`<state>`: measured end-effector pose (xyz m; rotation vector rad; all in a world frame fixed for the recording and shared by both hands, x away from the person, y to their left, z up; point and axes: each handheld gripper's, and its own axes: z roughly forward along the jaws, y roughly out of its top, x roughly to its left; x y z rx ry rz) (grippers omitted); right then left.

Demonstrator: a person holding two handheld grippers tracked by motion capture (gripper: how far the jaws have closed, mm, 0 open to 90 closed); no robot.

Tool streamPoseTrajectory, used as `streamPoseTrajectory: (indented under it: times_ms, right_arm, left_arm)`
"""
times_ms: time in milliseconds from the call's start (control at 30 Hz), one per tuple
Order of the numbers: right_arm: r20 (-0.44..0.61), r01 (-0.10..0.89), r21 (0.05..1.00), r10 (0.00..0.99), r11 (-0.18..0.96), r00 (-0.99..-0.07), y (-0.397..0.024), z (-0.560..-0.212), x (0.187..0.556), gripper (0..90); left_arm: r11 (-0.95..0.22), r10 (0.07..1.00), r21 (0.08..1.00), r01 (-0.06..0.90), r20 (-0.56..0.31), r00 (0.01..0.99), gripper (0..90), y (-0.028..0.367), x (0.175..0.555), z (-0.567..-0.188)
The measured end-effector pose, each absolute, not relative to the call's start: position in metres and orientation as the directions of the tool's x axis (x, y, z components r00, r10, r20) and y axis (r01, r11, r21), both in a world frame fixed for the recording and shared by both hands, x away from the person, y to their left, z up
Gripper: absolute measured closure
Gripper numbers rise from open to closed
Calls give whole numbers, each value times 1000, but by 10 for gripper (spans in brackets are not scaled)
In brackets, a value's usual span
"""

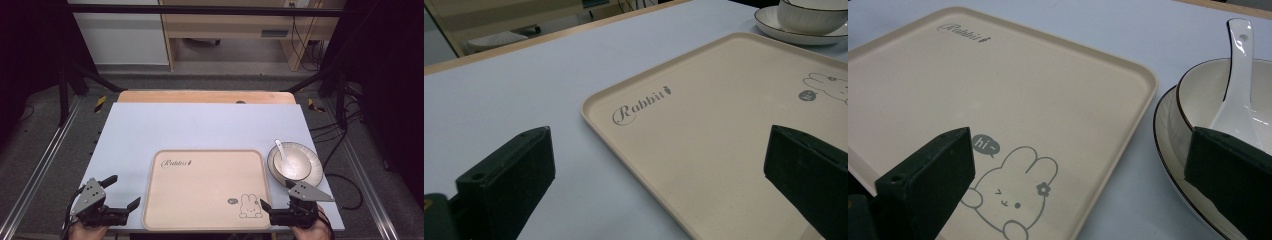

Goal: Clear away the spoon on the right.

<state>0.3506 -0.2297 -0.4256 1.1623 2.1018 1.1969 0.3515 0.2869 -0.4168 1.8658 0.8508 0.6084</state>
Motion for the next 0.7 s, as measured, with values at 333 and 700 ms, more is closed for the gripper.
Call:
streamPoseTrajectory:
  times_ms: [333,700]
  right_arm:
    - [2,451,846,844,285,-536,-229,-427,351,0]
    - [6,447,851,847,275,-532,-230,-428,352,1]
  left_arm:
    - [-322,772,905,278,81,630,0,287,350,-417]
    - [-330,772,906,265,98,627,0,289,349,-416]
